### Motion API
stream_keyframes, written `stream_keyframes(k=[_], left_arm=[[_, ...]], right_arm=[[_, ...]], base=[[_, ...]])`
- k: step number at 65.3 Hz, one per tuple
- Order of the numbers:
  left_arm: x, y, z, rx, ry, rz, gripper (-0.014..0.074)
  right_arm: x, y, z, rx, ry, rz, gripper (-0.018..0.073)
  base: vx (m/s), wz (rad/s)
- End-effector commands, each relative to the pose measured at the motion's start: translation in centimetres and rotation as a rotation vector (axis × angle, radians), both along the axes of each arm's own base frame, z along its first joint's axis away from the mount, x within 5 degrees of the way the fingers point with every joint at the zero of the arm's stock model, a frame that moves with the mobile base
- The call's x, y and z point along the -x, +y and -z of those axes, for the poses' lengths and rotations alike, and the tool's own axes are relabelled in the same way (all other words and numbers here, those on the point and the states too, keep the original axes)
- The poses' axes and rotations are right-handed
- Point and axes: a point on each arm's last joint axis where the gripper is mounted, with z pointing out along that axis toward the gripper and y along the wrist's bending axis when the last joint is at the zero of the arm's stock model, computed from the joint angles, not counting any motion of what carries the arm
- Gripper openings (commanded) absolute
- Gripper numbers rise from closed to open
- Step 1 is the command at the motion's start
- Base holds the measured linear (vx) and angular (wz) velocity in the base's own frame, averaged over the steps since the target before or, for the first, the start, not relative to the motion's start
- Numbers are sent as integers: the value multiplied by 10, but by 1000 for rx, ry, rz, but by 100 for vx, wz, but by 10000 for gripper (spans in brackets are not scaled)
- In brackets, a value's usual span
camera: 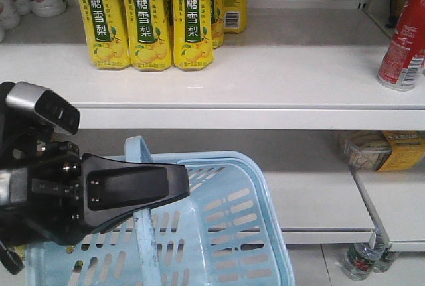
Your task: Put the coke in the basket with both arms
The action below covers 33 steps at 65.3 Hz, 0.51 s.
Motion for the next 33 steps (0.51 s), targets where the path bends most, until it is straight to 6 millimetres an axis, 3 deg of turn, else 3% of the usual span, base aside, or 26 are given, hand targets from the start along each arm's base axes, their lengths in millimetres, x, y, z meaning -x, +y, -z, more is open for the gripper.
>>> stream_keyframes(k=[1,11,23,33], left_arm=[[14,3,-27,173,-62,113,-6],[14,3,-27,173,-62,113,-6],[14,3,-27,173,-62,113,-6],[14,3,-27,173,-62,113,-6]], right_arm=[[-3,1,-34,249,30,120,62],[-21,5,-61,434,59,151,272],[-51,6,-61,537,168,147,572],[-69,5,-55,560,239,138,666]], base=[[0,0],[0,0],[0,0],[0,0]])
